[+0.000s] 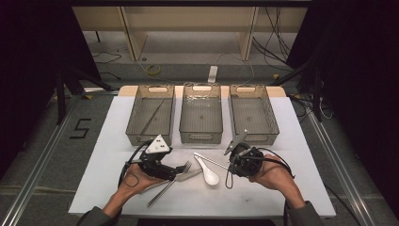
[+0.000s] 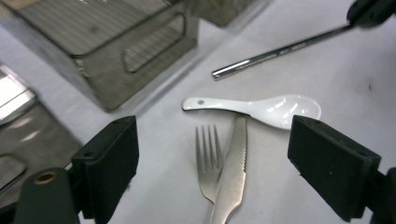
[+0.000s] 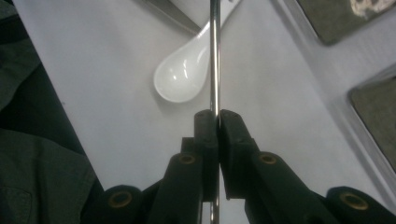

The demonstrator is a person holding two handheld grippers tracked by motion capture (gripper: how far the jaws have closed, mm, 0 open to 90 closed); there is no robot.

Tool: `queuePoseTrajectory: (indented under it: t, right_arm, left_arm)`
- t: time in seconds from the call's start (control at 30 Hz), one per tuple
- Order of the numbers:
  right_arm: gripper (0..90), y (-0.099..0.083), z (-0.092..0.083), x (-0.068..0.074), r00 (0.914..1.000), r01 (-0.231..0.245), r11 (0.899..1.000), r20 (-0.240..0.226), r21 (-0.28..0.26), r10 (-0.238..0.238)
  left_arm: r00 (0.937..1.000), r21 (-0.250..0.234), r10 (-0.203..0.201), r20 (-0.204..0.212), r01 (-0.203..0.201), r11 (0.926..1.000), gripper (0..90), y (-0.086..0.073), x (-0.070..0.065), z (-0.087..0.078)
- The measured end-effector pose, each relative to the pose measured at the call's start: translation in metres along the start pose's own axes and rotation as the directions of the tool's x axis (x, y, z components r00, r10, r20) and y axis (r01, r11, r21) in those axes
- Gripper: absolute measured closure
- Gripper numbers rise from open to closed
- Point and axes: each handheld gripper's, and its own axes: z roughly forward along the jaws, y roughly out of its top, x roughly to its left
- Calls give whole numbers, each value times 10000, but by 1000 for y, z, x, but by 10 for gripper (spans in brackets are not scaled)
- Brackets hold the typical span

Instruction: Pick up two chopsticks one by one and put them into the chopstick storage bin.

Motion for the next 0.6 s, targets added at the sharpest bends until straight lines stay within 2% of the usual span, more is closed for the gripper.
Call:
queuePoseTrajectory:
  t: [0.17, 0.23, 0.33, 0.43, 0.5, 0.6]
  right_arm:
    - [872, 8, 1, 15, 9979, 631, 9980, -111, 17, -631]
    - [872, 11, 4, 19, 9965, 808, 9967, -208, 104, -805]
    - [872, 13, 7, 24, 9933, 1117, 9936, -336, 197, -1110]
    - [872, 15, 10, 28, 9902, 1339, 9908, -421, 217, -1329]
    - [872, 16, 11, 31, 9906, 1296, 9912, -481, 286, -1281]
    - [872, 16, 13, 33, 9883, 1420, 9893, -603, 333, -1398]
  left_arm:
    - [9968, 366, 672, 438, -688, 9970, 163, 2, -7, 13]
    - [9925, 569, 1089, 548, -1120, 9921, 164, 4, -10, 19]
    - [9825, 833, 1694, 772, -1757, 9809, 180, 5, -14, 24]
    - [9737, 980, 2021, 1048, -2123, 9723, 234, 6, -18, 26]
    - [9678, 1104, 2212, 1202, -2345, 9658, 257, 6, -21, 27]
    - [9557, 1179, 2566, 1442, -2741, 9544, 321, 5, -23, 29]
